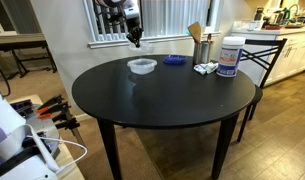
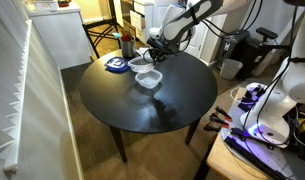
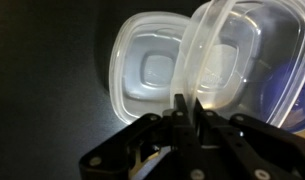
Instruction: Pick up the clear lunch box to the right and put it in the clear lunch box to the left
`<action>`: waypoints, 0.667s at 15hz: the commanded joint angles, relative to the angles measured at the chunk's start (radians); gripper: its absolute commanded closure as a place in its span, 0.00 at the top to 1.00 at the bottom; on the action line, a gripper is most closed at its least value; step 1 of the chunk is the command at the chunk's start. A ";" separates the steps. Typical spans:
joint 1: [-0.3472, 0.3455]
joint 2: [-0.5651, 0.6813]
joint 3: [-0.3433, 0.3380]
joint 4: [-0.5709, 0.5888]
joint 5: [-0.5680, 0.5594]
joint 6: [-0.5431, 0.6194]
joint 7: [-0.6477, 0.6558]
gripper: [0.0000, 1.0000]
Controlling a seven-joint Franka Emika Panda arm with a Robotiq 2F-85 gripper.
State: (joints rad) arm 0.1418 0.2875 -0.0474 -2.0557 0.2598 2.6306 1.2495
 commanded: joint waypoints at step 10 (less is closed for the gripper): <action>0.045 0.081 -0.071 -0.073 -0.192 0.038 0.176 0.39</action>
State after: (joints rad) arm 0.1570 0.3707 -0.0925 -2.1062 0.1278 2.6409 1.3562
